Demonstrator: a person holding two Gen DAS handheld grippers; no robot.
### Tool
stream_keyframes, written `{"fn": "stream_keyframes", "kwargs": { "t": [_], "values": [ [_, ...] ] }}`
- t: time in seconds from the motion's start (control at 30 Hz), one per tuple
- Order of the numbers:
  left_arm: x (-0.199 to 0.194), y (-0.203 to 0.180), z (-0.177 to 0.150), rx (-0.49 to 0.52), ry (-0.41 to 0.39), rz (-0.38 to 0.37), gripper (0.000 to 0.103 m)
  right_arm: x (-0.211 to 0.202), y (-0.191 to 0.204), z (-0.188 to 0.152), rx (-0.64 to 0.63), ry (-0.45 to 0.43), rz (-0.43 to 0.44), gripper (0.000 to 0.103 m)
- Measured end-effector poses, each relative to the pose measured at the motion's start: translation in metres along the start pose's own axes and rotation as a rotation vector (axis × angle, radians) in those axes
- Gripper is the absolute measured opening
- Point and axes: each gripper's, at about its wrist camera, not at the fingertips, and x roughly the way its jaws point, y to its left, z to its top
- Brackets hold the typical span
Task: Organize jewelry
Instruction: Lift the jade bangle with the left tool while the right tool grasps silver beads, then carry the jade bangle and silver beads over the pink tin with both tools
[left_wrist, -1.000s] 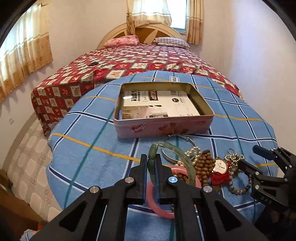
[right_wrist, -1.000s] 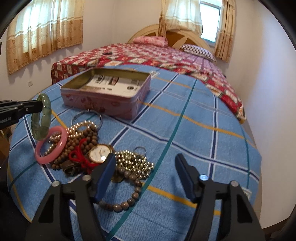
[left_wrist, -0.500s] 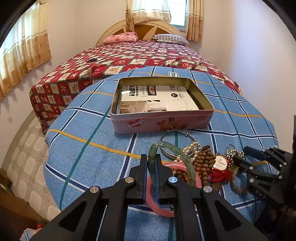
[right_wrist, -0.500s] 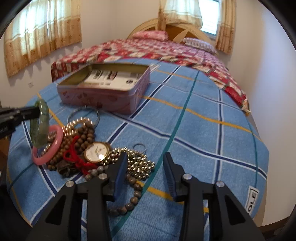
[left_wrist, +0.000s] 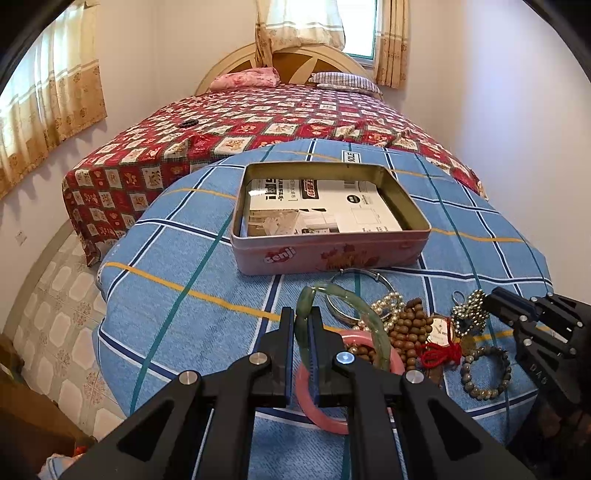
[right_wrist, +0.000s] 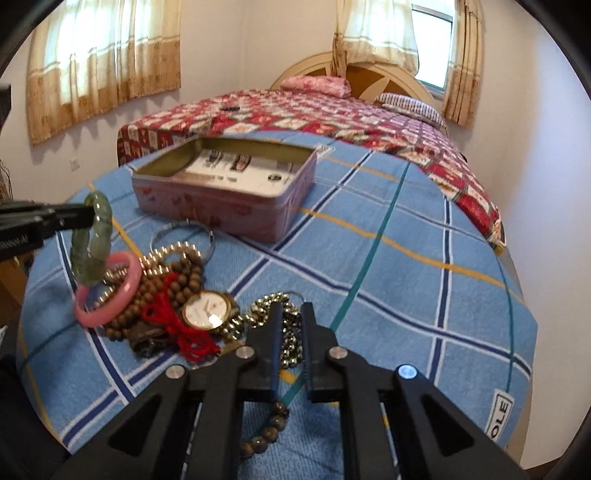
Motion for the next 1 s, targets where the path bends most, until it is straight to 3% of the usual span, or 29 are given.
{"fn": "stream_keyframes", "kwargs": {
  "t": [0.5,1.0],
  "values": [
    [-0.010,0.005,0.016,0.014,-0.037,0.011,0.006,-0.024,-0.005,0.029,0.007,-0.080,0.019,0.011],
    [-0.008,0.010,0.057,0.041,-0.099,0.027,0.006,-0.022,-0.007,0.068,-0.040,-0.135,0.026,0.011]
  ]
}}
